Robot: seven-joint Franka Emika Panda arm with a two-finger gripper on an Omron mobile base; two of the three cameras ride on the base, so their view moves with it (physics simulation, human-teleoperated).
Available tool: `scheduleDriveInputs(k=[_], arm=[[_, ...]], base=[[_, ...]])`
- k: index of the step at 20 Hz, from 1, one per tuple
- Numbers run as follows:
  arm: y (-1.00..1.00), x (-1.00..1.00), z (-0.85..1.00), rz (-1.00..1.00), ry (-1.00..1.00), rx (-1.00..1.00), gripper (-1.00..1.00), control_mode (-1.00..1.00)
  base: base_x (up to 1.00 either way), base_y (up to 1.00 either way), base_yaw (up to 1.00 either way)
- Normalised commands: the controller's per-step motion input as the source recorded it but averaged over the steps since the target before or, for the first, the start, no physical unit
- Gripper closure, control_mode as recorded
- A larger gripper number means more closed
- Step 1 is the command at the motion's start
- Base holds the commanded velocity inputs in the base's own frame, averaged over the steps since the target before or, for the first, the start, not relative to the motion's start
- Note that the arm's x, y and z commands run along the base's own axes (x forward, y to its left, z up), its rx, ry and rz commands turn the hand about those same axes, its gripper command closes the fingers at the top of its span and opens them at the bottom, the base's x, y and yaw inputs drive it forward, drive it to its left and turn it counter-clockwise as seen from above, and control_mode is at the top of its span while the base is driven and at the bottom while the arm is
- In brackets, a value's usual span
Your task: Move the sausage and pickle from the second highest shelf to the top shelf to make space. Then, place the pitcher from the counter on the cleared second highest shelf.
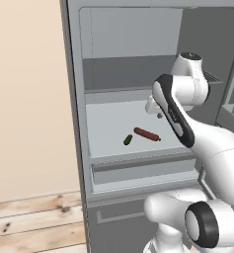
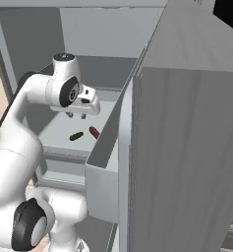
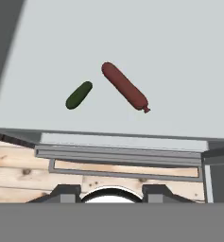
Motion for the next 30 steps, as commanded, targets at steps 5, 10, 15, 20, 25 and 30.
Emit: scheduleDriveInputs(k=[5, 10, 15, 20, 25, 30], arm=[[0.00, -0.21, -0.11, 0.00, -0.03, 0.00, -1.00, -1.00], [0.00, -0.46, -0.42, 0.01, -0.25, 0.00, -1.00, -1.00], [-0.03, -0.31, -0.46, 0.03, -0.26, 0.00, -1.00, -1.00], [-0.02, -0.01, -0.26, 0.01, -0.05, 0.00, -1.00, -1.00], [-0.03, 0.10, -0.15, 0.00, 0.00, 0.00, -1.00, -1.00], [-0.13, 0.19, -0.09, 0.01, 0.00, 0.00, -1.00, -1.00]], base=[[0.00, 0.00, 0.00], [0.00, 0.00, 0.00], [0.00, 0.00, 0.00], [0.00, 0.00, 0.00], [0.00, 0.00, 0.00], [0.00, 0.00, 0.00]])
